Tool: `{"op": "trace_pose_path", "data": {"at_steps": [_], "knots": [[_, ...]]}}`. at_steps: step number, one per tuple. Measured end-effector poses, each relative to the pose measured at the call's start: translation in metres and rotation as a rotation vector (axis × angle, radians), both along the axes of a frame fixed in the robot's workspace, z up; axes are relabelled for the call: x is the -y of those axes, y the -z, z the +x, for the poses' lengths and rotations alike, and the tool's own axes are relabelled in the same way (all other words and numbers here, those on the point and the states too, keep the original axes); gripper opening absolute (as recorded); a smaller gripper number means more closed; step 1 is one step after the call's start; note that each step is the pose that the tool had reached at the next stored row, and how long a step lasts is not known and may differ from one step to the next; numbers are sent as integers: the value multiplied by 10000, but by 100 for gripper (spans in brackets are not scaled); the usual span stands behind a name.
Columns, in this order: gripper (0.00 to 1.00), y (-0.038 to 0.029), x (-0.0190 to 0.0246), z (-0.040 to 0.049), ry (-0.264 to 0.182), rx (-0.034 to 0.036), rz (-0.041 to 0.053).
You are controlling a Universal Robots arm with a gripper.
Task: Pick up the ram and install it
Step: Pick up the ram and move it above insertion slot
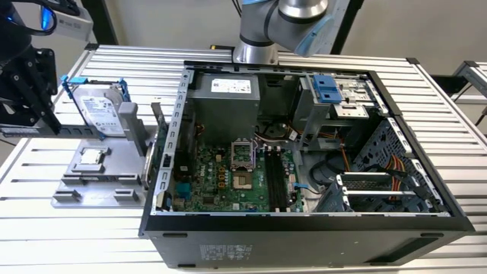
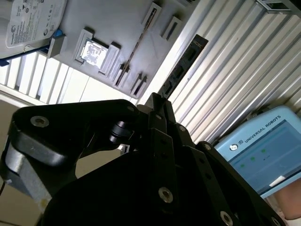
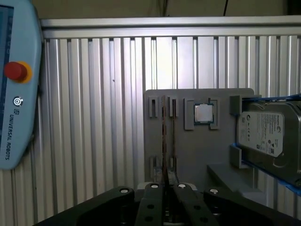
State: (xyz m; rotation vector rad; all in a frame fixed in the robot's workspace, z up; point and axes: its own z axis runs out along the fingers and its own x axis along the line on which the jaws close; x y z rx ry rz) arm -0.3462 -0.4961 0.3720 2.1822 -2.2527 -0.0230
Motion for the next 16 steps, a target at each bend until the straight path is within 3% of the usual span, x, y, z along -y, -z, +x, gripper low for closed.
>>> {"op": "trace_pose_path", "data": {"at_steps": [16], "knots": [[0,-29,0,14,0,-2,-3]]}}
